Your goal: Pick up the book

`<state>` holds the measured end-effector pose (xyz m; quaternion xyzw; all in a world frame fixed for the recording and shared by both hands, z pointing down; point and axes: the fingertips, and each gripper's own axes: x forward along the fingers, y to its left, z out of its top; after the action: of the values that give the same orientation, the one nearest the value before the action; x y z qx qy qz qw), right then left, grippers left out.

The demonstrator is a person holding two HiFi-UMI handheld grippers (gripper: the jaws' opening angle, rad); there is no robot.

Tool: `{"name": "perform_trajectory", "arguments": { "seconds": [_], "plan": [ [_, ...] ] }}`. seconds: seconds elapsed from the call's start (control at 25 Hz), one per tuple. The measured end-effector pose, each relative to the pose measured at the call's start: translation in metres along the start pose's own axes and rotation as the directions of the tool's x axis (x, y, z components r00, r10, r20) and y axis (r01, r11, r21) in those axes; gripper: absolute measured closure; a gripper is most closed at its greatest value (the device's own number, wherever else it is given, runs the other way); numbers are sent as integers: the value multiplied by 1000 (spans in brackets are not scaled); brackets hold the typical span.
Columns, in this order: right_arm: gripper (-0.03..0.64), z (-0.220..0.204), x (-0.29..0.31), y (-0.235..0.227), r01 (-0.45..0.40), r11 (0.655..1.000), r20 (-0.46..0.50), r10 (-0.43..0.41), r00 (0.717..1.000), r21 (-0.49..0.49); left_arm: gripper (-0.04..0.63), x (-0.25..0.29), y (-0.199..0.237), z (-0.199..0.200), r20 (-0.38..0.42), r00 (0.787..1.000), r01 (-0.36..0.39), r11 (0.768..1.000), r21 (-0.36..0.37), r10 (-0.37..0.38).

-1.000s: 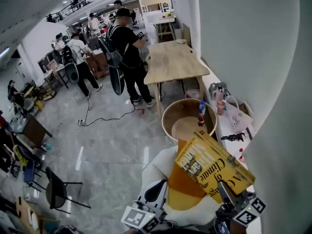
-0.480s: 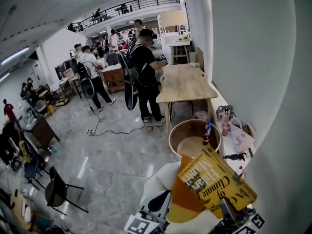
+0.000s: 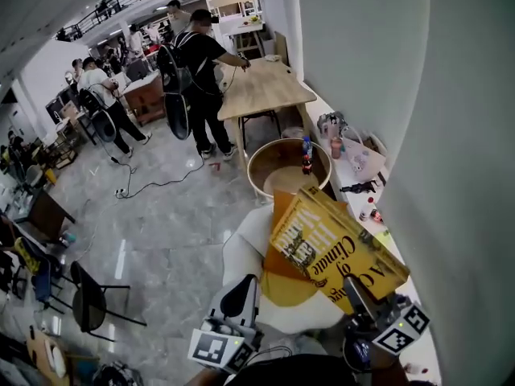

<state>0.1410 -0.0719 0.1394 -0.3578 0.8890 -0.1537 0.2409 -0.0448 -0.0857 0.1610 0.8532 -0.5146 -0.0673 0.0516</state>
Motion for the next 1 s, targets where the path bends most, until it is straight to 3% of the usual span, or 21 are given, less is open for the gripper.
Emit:
{"name": "perform_trajectory", "arguments": {
  "seconds": [0.16, 0.32, 0.56, 0.72, 1.0],
  "plan": [
    [465, -16, -37, 53, -10, 1000, -7, 10, 1000, 18, 586, -71, -6, 8, 21, 999, -31, 999, 4, 31],
    [465, -23, -57, 78, 23, 1000, -18, -23, 1000, -5, 586, -115, -13, 9, 24, 998, -59, 998, 31, 58],
    [465, -40, -111, 111, 95, 994, -33, -97, 995, -58, 586, -172, -42, -15, -43, 995, -91, 996, 23, 92],
    [465, -46, -133, 113, 146, 974, -93, -164, 982, -172, 586, -173, -58, -21, -35, 996, -83, 995, 51, 85],
    [465, -41, -153, 106, 204, 901, -157, -281, 947, -382, 586, -164, -87, -35, -113, 990, -78, 997, 19, 80]
  ]
}}
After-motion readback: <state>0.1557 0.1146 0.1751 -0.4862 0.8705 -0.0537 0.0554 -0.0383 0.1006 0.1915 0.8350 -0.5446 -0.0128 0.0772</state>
